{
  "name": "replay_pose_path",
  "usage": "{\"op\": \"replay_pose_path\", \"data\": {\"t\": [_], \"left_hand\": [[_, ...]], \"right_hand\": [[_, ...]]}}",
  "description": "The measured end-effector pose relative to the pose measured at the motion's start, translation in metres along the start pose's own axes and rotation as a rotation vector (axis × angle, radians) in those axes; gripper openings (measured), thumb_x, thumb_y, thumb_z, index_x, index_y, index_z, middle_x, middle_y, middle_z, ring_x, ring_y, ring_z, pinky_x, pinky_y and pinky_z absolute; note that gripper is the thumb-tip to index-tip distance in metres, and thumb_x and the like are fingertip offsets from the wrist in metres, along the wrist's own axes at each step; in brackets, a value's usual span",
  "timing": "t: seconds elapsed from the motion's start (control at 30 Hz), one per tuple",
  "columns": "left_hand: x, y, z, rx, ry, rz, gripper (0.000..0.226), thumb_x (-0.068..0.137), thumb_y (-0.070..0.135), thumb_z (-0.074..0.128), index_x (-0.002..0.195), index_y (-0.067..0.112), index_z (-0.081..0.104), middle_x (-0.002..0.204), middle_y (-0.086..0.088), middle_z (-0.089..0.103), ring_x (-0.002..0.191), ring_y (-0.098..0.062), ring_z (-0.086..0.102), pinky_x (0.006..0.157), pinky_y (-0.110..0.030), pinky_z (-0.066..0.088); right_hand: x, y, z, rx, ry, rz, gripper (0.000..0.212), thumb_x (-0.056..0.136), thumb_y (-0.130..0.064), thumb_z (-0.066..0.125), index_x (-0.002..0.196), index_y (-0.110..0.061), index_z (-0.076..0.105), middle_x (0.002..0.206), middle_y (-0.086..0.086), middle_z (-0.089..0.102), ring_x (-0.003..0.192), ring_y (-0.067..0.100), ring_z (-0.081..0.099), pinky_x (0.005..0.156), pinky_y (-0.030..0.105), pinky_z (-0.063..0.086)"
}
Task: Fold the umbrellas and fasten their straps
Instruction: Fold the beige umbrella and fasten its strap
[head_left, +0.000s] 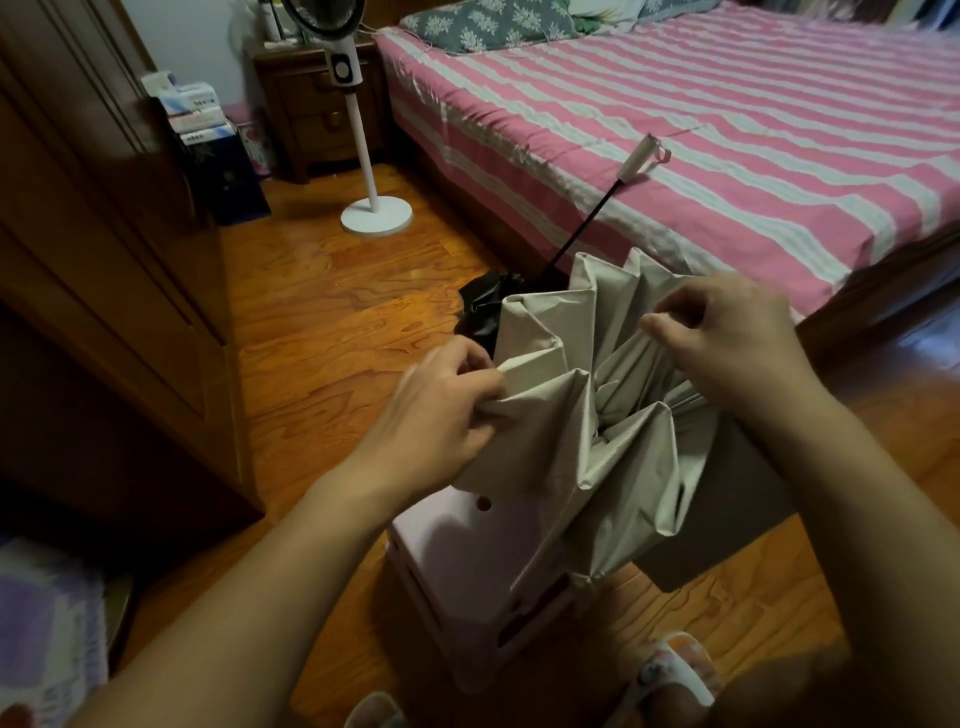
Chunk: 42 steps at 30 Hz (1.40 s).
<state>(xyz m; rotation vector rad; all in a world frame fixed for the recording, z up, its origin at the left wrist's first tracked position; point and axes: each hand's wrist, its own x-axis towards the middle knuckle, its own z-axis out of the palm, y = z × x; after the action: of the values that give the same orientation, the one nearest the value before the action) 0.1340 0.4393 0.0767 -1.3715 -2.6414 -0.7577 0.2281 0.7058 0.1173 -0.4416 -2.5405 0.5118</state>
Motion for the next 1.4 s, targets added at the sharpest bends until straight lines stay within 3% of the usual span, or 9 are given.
{"op": "replay_pose_path", "data": {"t": [0.27,0.37,0.43,0.6,0.73,0.87,1.0,1.13,1.4], "left_hand": [[-0.012,0.013,-0.020,-0.180,0.143,0.269,0.025,0.098,0.020,0.060,0.121,0.019,0.071,0.102,0.002,0.063,0.095,-0.015,0.058,0.078,-0.028,0.048],[-0.012,0.027,-0.015,-0.522,0.130,-0.004,0.058,0.094,0.008,0.068,0.140,0.038,0.050,0.115,0.007,0.055,0.107,-0.010,0.057,0.092,-0.024,0.053],[-0.012,0.028,-0.007,-0.676,0.044,-0.238,0.071,0.087,0.008,0.076,0.136,0.050,0.044,0.122,0.015,0.054,0.111,-0.005,0.058,0.092,-0.020,0.055],[-0.011,0.017,0.004,-0.601,0.261,-0.374,0.022,0.088,0.000,0.073,0.097,0.021,0.076,0.089,0.008,0.074,0.083,-0.008,0.068,0.072,-0.034,0.060],[-0.015,0.018,-0.008,-0.678,0.193,-0.271,0.032,0.091,-0.004,0.067,0.103,0.022,0.080,0.095,0.010,0.077,0.092,-0.005,0.071,0.077,-0.028,0.060],[-0.013,0.019,-0.001,-0.479,0.130,-0.171,0.029,0.094,0.011,0.069,0.115,0.029,0.076,0.105,0.013,0.067,0.099,-0.001,0.059,0.078,-0.014,0.049],[-0.009,0.020,0.007,-0.451,0.259,-0.155,0.018,0.091,0.009,0.073,0.105,0.018,0.079,0.100,0.011,0.066,0.098,-0.006,0.059,0.079,-0.020,0.051],[-0.006,0.018,0.010,-0.466,0.309,-0.153,0.017,0.088,0.009,0.071,0.101,0.015,0.078,0.097,0.008,0.071,0.094,-0.009,0.065,0.081,-0.042,0.057],[-0.009,0.018,0.004,-0.388,0.286,-0.194,0.016,0.094,0.015,0.059,0.102,0.020,0.073,0.093,0.013,0.067,0.093,-0.004,0.060,0.077,-0.036,0.053]], "right_hand": [[-0.003,0.005,-0.008,0.038,-0.013,0.026,0.019,0.093,-0.030,0.072,0.100,-0.013,0.077,0.088,0.001,0.068,0.079,0.017,0.063,0.073,0.038,0.054],[-0.003,0.004,-0.011,0.098,-0.012,0.055,0.021,0.094,-0.030,0.072,0.104,-0.013,0.076,0.087,0.001,0.068,0.077,0.018,0.065,0.074,0.043,0.058],[-0.003,0.005,-0.013,0.135,-0.002,0.076,0.021,0.093,-0.030,0.072,0.103,-0.012,0.077,0.084,0.002,0.069,0.076,0.020,0.066,0.073,0.042,0.058],[-0.001,0.012,-0.015,0.148,0.026,0.131,0.019,0.093,-0.030,0.073,0.101,-0.014,0.077,0.080,0.002,0.068,0.075,0.024,0.067,0.074,0.038,0.056],[0.004,0.022,-0.016,0.171,0.049,0.214,0.022,0.093,-0.032,0.073,0.100,-0.012,0.078,0.075,0.003,0.068,0.075,0.027,0.069,0.077,0.040,0.058],[0.002,0.015,-0.013,0.174,0.031,0.175,0.023,0.093,-0.031,0.073,0.104,-0.011,0.076,0.080,0.006,0.069,0.076,0.027,0.068,0.075,0.041,0.058],[-0.001,0.010,-0.010,0.160,0.025,0.145,0.022,0.094,-0.031,0.072,0.104,-0.012,0.076,0.083,0.005,0.069,0.076,0.025,0.067,0.075,0.044,0.059],[-0.002,0.009,-0.009,0.168,0.037,0.132,0.020,0.093,-0.032,0.073,0.101,-0.014,0.077,0.081,0.003,0.068,0.075,0.024,0.067,0.074,0.042,0.059],[-0.003,0.011,-0.010,0.158,0.028,0.136,0.021,0.092,-0.033,0.073,0.100,-0.014,0.078,0.080,0.001,0.068,0.074,0.022,0.066,0.074,0.043,0.059]]}}
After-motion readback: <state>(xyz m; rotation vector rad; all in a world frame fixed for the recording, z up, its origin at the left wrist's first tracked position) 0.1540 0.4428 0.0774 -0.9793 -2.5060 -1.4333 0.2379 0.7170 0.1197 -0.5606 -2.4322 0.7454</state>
